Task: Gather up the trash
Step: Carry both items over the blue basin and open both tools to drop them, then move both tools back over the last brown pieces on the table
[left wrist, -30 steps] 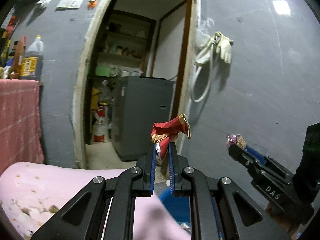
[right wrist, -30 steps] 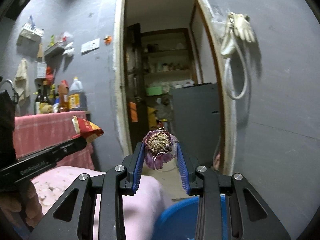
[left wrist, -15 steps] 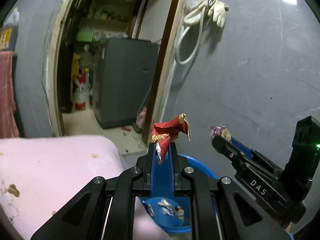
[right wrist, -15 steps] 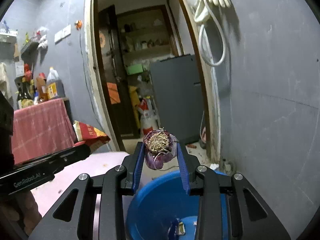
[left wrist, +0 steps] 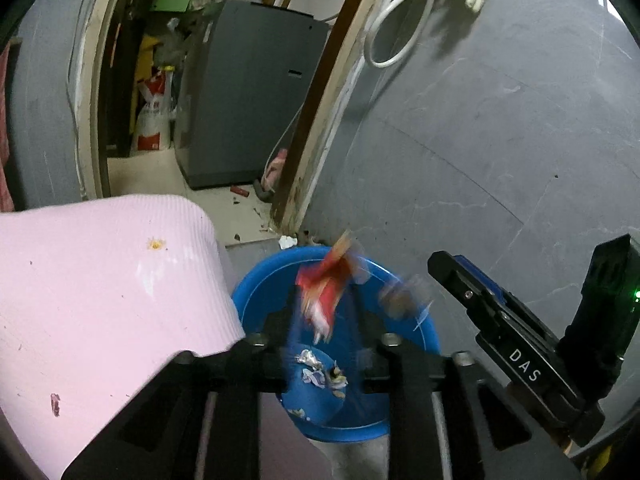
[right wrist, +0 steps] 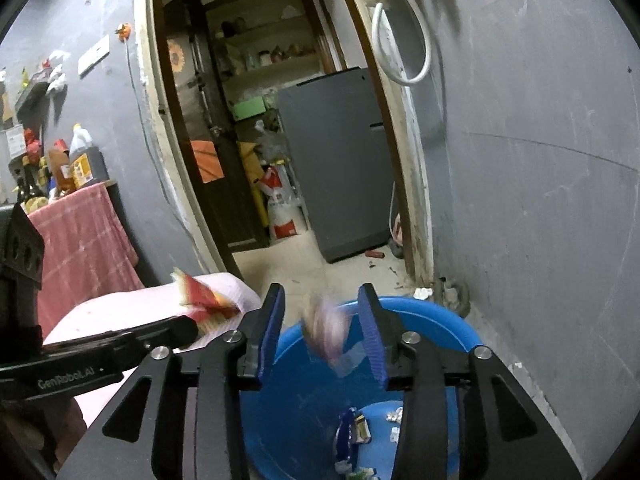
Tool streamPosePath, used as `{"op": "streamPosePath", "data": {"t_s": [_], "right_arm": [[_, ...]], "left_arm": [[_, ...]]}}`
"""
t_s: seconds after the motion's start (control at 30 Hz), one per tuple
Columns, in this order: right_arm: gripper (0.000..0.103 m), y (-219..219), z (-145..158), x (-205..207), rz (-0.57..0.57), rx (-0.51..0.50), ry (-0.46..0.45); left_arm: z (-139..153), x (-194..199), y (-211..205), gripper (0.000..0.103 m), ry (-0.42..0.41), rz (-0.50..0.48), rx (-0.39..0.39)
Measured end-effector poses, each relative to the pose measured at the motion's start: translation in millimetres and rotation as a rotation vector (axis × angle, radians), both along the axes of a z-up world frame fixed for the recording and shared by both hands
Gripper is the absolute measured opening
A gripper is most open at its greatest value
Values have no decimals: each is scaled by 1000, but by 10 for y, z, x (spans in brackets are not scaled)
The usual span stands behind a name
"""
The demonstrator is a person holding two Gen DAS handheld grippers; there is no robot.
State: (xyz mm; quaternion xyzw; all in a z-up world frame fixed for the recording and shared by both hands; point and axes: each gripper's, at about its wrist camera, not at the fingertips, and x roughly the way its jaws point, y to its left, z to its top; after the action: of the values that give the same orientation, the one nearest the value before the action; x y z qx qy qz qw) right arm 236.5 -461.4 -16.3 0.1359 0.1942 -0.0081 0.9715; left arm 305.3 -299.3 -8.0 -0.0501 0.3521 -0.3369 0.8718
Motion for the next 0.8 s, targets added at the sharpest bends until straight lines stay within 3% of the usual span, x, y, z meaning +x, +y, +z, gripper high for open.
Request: {"op": "streamPosePath", "data": {"t_s": [0.17,0.33,0.53,0.57,0.63,0.7,0.8], "right_arm": [[41,-19,-31,27,-12,3,13],[50,-21,1,-6,-15,1,-10],[59,33,110,-56,-12,-9,-68],[62,50,127,-62,-12,-12,-76],[77,90,172,-87,-12,-19,-101],[77,136,229,-112,-5,-21,-128],[84,237,319,-136,6,-33,-165]], "left_arm": [[-24,6,37,31,3,12,10],[8,-2,156,38,-24,53,13],[178,-45,427,58,-97,123,-5],[215,-63,472,62,-110,135,-8],[305,-105,599,72,-145,168,-16],[388,-149,724,83,-187,202,-20],[498,-233,922,90,-250,254,-11]]}}
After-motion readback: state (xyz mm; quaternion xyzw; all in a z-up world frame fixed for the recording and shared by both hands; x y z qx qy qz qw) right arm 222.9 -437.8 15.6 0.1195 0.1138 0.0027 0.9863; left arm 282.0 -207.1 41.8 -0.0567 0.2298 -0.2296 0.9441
